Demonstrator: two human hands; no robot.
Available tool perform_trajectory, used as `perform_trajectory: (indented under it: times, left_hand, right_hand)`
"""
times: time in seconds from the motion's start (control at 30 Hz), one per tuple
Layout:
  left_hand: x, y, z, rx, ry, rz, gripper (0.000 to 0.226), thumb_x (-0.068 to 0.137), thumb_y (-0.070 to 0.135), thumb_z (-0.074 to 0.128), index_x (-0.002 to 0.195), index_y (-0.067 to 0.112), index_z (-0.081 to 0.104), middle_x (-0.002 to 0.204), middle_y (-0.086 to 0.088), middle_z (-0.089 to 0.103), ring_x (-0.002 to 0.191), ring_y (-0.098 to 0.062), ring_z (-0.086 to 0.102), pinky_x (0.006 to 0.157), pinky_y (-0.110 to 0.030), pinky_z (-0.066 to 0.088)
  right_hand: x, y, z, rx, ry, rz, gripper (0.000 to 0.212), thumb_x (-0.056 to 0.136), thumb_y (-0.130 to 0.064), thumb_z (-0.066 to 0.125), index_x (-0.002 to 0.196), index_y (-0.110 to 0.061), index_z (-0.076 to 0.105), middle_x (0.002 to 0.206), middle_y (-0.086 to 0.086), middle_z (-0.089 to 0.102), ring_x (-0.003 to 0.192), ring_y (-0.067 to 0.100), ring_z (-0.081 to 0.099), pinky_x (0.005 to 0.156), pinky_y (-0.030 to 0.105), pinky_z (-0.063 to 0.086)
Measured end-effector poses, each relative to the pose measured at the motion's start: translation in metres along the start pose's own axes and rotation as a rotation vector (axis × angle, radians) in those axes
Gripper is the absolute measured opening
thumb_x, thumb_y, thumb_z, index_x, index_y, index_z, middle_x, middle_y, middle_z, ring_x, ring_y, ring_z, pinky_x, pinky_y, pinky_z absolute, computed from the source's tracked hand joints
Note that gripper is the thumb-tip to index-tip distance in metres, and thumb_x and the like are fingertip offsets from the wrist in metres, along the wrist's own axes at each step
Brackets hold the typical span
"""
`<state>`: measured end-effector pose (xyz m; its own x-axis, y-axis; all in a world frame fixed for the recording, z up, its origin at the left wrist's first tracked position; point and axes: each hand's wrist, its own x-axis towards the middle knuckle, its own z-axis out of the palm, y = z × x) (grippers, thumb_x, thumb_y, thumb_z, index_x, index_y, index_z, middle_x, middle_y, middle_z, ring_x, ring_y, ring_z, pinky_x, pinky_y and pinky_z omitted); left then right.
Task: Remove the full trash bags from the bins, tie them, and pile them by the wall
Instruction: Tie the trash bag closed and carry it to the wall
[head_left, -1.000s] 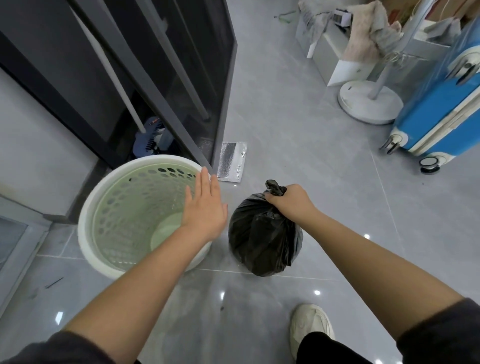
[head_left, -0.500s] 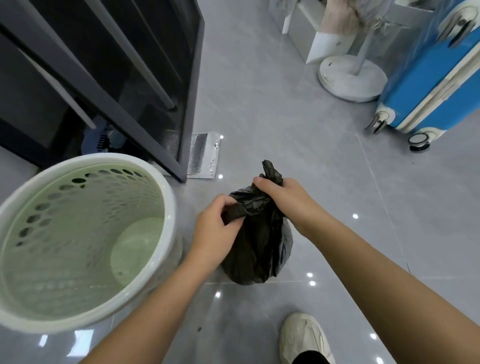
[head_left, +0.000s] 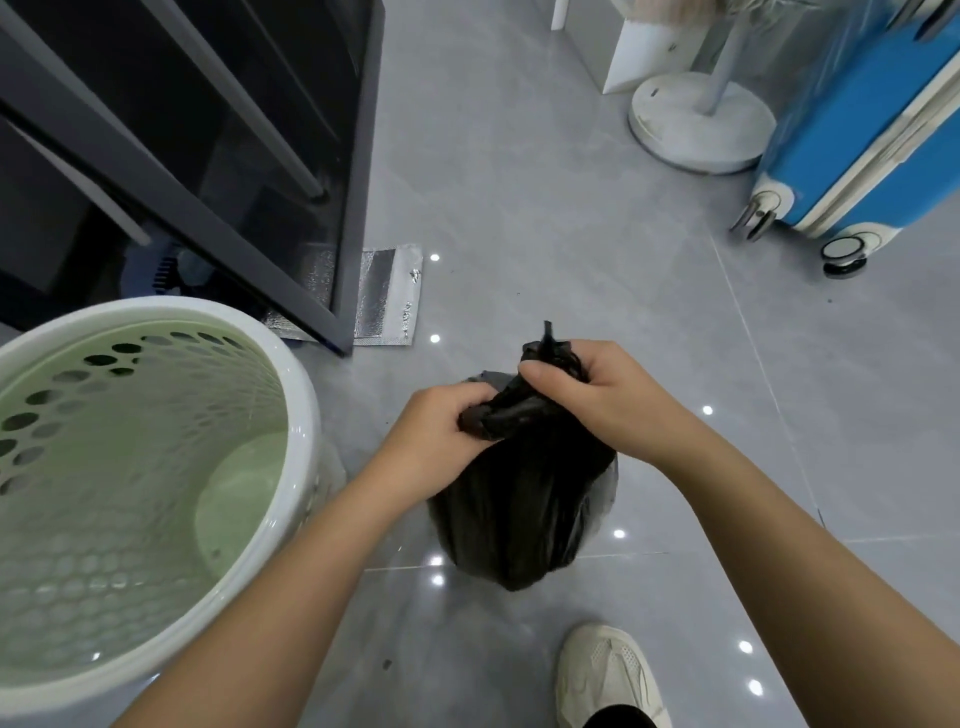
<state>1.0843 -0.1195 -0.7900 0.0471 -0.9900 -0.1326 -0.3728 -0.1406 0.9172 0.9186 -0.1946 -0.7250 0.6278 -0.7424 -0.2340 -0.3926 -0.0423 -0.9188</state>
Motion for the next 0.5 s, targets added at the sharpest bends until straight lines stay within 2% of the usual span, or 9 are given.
perform_trajectory:
  times: [0.07,0.13,0.2,0.3,0.33,0.37,0.43,0.47,0.5]
  left_hand:
    - [-0.002,-0.001,0.000,-0.036,-0.011,-0.042,0.010,0.077,0.033,0.071,0.077,0.023,0.068,0.070,0.005,0.066,0.069,-0.005,0.056,0.070,-0.033,0.048]
    - [-0.003,0.000,0.001,-0.094,-0.020,-0.059,0.004,0.085,0.025,0.068,0.081,0.025,0.068,0.069,0.012,0.064,0.068,-0.003,0.056,0.069,-0.025,0.045]
    - [-0.002,-0.001,0.001,-0.139,-0.026,-0.095,0.003,0.087,0.023,0.065,0.088,0.022,0.067,0.076,0.010,0.065,0.073,-0.005,0.058,0.075,-0.027,0.045]
    - [0.002,-0.001,0.003,-0.256,-0.154,-0.128,0.025,0.082,0.028,0.066,0.106,0.032,0.063,0.095,0.015,0.070,0.092,-0.003,0.064,0.088,-0.021,0.049]
    - [0.004,0.001,0.006,-0.269,-0.193,-0.139,0.027,0.082,0.026,0.066,0.108,0.031,0.062,0.095,0.015,0.070,0.093,-0.003,0.064,0.088,-0.018,0.049]
    - [0.005,0.004,0.010,-0.282,-0.211,-0.163,0.021,0.084,0.022,0.066,0.104,0.028,0.063,0.090,0.015,0.070,0.088,-0.004,0.065,0.083,-0.017,0.050]
    - [0.006,0.009,0.018,-0.289,-0.187,-0.245,0.006,0.090,0.016,0.062,0.088,0.022,0.063,0.068,0.013,0.068,0.060,-0.011,0.062,0.057,-0.018,0.051]
    - [0.006,0.009,0.020,-0.282,-0.151,-0.288,0.011,0.091,0.018,0.059,0.080,0.019,0.060,0.056,0.010,0.064,0.043,-0.013,0.053,0.042,-0.019,0.044]
    - [0.006,0.008,0.021,-0.283,-0.110,-0.325,0.017,0.092,0.020,0.058,0.076,0.017,0.058,0.049,0.007,0.059,0.033,-0.013,0.043,0.033,-0.018,0.035]
  right_hand:
    - [0.002,0.008,-0.003,0.046,0.027,0.027,0.032,0.096,-0.026,0.053,0.070,-0.007,0.056,0.061,-0.008,0.052,0.060,0.005,0.051,0.059,0.015,0.041]
    - [0.004,0.016,-0.002,0.105,0.054,0.059,0.029,0.098,-0.024,0.049,0.072,-0.015,0.060,0.061,-0.015,0.059,0.061,-0.001,0.057,0.060,0.011,0.043]
    - [0.007,0.022,0.001,0.196,0.069,0.113,0.026,0.099,-0.024,0.048,0.079,-0.015,0.063,0.071,-0.009,0.066,0.068,0.003,0.063,0.062,0.014,0.047]
    - [0.012,0.025,0.007,0.278,0.086,0.158,0.023,0.098,-0.023,0.050,0.083,-0.012,0.065,0.078,0.001,0.067,0.073,0.010,0.064,0.066,0.020,0.052]
    - [0.014,0.026,0.009,0.300,0.098,0.167,0.022,0.097,-0.021,0.052,0.083,-0.011,0.065,0.078,0.002,0.067,0.073,0.011,0.064,0.068,0.023,0.053]
    - [0.017,0.028,0.011,0.319,0.113,0.180,0.019,0.096,-0.020,0.054,0.084,-0.011,0.066,0.079,0.004,0.067,0.075,0.014,0.064,0.072,0.028,0.055]
    - [0.022,0.031,0.012,0.351,0.137,0.211,0.014,0.093,-0.017,0.058,0.091,-0.007,0.067,0.086,0.009,0.068,0.083,0.021,0.064,0.082,0.037,0.054]
    - [0.023,0.033,0.010,0.396,0.143,0.229,0.013,0.093,-0.015,0.058,0.096,-0.006,0.067,0.090,0.011,0.067,0.087,0.024,0.064,0.085,0.038,0.054]
    - [0.024,0.036,0.006,0.470,0.144,0.243,0.015,0.093,-0.014,0.058,0.102,-0.005,0.066,0.094,0.012,0.067,0.089,0.026,0.065,0.084,0.038,0.056]
